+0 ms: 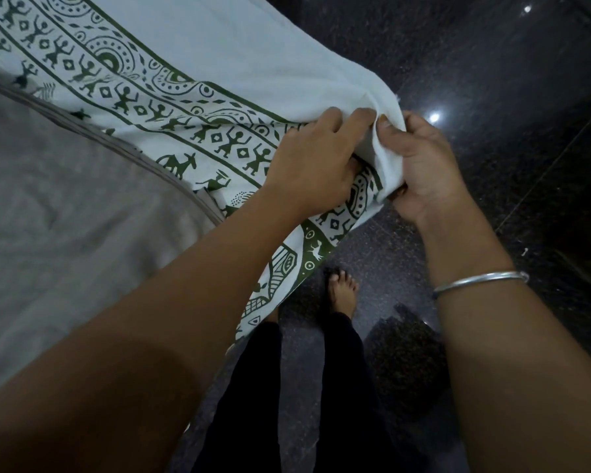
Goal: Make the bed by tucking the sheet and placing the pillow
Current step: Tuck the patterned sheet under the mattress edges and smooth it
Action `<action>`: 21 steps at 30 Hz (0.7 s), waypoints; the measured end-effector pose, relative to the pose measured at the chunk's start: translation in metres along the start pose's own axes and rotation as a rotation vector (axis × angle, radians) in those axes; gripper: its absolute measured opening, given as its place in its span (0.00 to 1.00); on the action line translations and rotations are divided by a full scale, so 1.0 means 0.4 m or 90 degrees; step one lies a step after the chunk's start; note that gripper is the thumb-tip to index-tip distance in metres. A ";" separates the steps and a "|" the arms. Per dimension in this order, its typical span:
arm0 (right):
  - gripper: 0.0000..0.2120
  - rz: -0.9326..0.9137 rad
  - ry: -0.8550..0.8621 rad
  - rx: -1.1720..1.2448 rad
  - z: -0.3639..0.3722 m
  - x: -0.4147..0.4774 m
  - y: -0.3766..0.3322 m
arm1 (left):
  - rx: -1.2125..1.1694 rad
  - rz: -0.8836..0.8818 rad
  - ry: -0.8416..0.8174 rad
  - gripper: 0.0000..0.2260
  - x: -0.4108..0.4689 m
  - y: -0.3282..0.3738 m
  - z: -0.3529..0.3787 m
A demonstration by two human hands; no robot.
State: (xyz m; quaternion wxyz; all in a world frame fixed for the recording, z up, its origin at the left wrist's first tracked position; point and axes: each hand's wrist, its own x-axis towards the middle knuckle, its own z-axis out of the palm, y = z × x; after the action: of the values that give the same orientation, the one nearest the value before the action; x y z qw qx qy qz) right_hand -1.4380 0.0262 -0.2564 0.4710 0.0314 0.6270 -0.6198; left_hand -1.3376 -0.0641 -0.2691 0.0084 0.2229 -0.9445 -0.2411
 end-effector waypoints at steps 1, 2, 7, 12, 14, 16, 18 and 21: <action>0.06 -0.013 0.019 -0.004 -0.001 0.002 -0.003 | 0.002 -0.001 -0.001 0.25 0.001 -0.001 0.001; 0.05 -0.030 0.054 -0.010 -0.002 0.001 -0.008 | 0.003 -0.003 -0.001 0.25 0.002 -0.001 0.001; 0.13 -0.306 0.404 -0.212 -0.007 -0.001 -0.026 | 0.001 0.008 0.000 0.25 0.005 -0.001 -0.003; 0.22 -0.293 0.520 -0.341 0.017 0.012 0.005 | -0.014 0.007 0.030 0.25 0.004 0.001 -0.008; 0.28 -0.246 0.541 -0.486 0.026 -0.003 0.018 | -0.007 0.011 0.028 0.24 0.002 0.003 -0.012; 0.21 -0.357 0.501 -0.601 0.035 -0.021 0.030 | -0.003 0.014 0.032 0.23 0.002 0.006 -0.017; 0.14 -0.414 0.377 -0.616 0.046 -0.027 0.044 | 0.000 0.007 0.039 0.21 0.005 0.002 -0.018; 0.11 -0.388 0.225 -0.596 0.070 -0.026 0.061 | 0.047 -0.005 0.050 0.15 0.007 -0.013 -0.009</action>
State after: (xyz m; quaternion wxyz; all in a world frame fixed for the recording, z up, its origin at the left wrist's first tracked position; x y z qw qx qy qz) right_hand -1.4015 0.0152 -0.2623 0.1239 -0.2588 0.8836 -0.3699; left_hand -1.3373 -0.0710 -0.2686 0.0362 0.2358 -0.9508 -0.1976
